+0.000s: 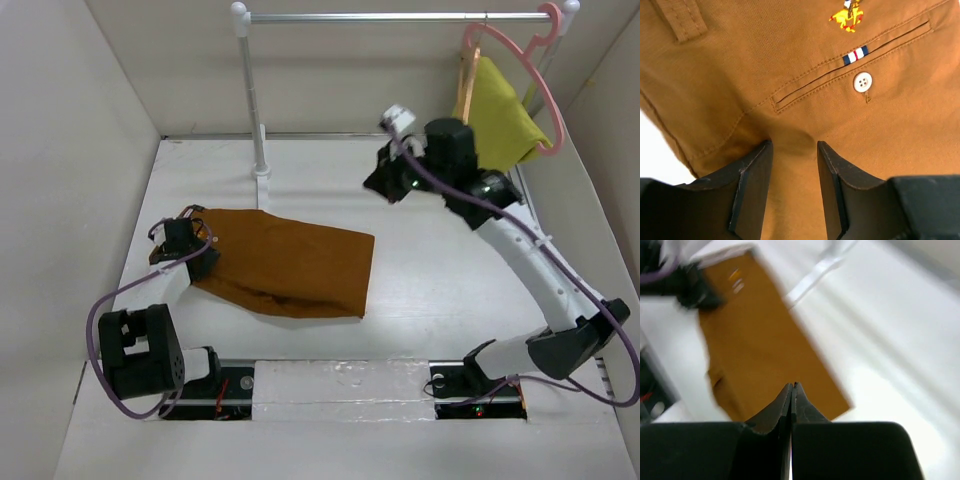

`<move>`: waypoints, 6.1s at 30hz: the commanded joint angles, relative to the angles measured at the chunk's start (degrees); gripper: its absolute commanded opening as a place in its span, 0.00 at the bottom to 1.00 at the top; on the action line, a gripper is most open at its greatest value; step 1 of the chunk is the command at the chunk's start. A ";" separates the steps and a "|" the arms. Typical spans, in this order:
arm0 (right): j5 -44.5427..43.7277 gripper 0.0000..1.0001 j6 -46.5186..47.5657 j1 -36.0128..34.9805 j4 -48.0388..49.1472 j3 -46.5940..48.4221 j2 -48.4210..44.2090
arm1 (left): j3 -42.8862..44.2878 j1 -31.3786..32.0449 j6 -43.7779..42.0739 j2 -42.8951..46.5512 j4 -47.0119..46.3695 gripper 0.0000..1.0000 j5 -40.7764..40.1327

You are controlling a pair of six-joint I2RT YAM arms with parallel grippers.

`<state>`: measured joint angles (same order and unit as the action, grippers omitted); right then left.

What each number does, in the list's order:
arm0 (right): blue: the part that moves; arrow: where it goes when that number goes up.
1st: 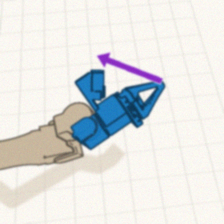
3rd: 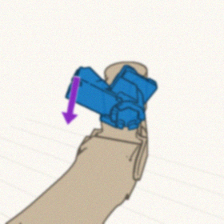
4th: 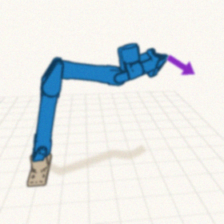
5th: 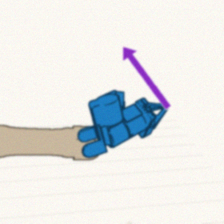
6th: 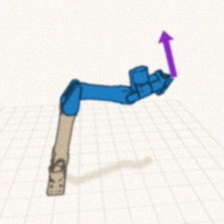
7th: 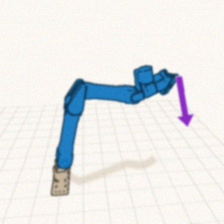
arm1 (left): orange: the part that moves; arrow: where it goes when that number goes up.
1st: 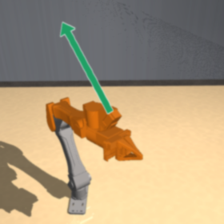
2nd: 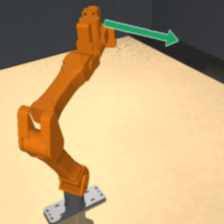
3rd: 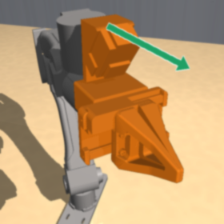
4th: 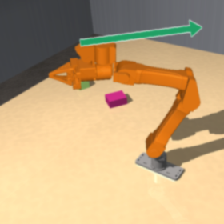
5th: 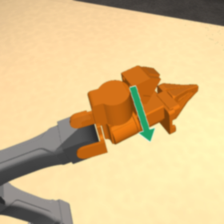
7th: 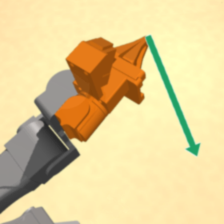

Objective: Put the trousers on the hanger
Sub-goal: Pick up the hanger from the clothesline, then place the trousers on the hanger.

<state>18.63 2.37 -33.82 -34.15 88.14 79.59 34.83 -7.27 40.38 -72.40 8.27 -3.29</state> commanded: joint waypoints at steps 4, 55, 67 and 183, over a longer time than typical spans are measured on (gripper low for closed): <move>0.18 0.30 2.37 18.15 -6.61 22.29 1.69 | 0.31 -1.35 0.14 1.27 -1.24 0.35 9.51; -40.32 0.00 5.71 21.44 1.62 15.94 3.65 | 60.95 44.09 -6.64 -16.79 9.13 0.53 11.10; -42.91 0.00 10.55 16.16 8.14 -2.26 -8.56 | 83.20 46.64 -3.20 -27.17 9.04 0.71 18.50; -5.19 0.00 -18.12 11.83 24.61 -45.16 -10.15 | 4.46 63.17 2.78 -9.96 -16.71 0.00 -20.26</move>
<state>14.20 -22.48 -26.70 -0.21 39.57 72.69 41.91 57.43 49.63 -83.92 -16.82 -20.97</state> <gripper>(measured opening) 0.033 0.112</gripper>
